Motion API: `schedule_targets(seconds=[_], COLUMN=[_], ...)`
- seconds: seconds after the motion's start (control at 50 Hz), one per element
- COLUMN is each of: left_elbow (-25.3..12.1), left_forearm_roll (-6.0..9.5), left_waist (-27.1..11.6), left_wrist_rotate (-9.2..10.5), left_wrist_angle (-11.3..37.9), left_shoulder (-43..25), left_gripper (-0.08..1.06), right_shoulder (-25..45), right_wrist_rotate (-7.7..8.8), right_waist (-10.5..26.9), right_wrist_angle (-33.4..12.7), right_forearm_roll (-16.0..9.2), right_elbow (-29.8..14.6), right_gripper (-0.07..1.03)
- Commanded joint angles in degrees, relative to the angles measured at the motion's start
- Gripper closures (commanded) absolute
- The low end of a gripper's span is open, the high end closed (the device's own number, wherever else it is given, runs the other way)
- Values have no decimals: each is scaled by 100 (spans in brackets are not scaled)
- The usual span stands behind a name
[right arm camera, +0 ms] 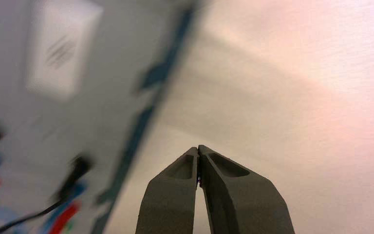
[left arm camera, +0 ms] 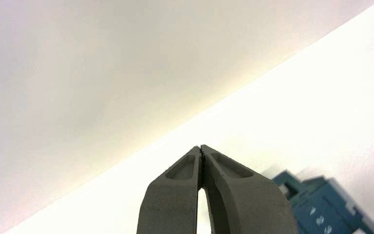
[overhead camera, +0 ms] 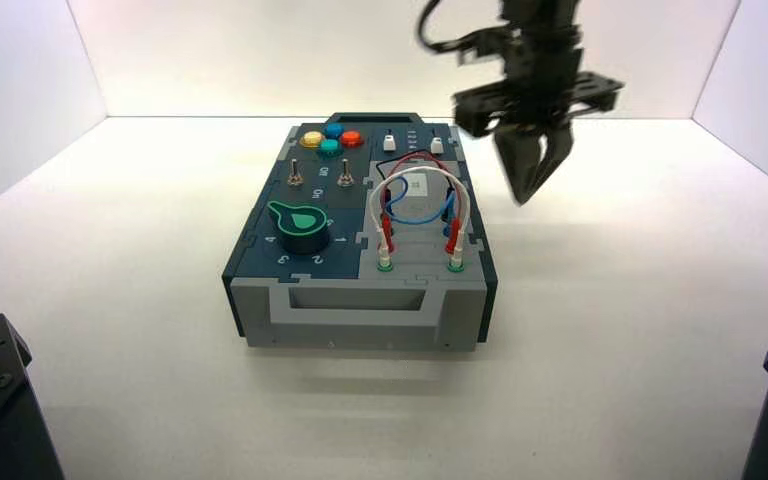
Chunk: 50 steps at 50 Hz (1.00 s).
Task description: Rotate the box clockwise.
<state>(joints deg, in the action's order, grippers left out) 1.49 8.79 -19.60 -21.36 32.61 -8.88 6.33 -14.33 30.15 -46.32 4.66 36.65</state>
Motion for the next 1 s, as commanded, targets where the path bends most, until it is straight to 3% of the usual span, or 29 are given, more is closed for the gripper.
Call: schedule_targets(seconds=[0.02, 0.2, 0.34, 0.54, 0.56, 0.78, 0.86, 1.0], left_elbow=[237, 809, 1301, 2364, 2663, 3797, 4052, 4254], left_forearm_roll=[0, 0, 0, 0, 0, 18, 18, 9], left_waist=[70, 158, 193, 290, 334, 387, 378, 387], left_wrist_rotate=[-26, -9, 53, 123, 176, 580, 729, 738], left_wrist_angle=[-62, 0, 176, 211, 211, 193, 185, 193], left_shoulder=[642, 1521, 2303, 3630, 4008, 5379, 5704, 5906], left_gripper=[101, 101, 101, 101, 101, 101, 101, 101], right_shoulder=[-369, -1011, -1749, -2988, -3410, -4245, -4342, -4377], right_wrist_rotate=[9, 18, 53, 53, 62, 70, 79, 88], right_waist=[-158, -149, -114, -105, -97, -26, -18, 0], right_wrist_angle=[97, 352, 835, 1556, 1723, 2013, 2021, 2021], right_forearm_roll=[105, 299, 316, 299, 316, 325, 334, 325], right_elbow=[-211, -404, -343, 158, 378, 949, 1081, 1266], right_gripper=[98, 98, 98, 98, 98, 98, 98, 98])
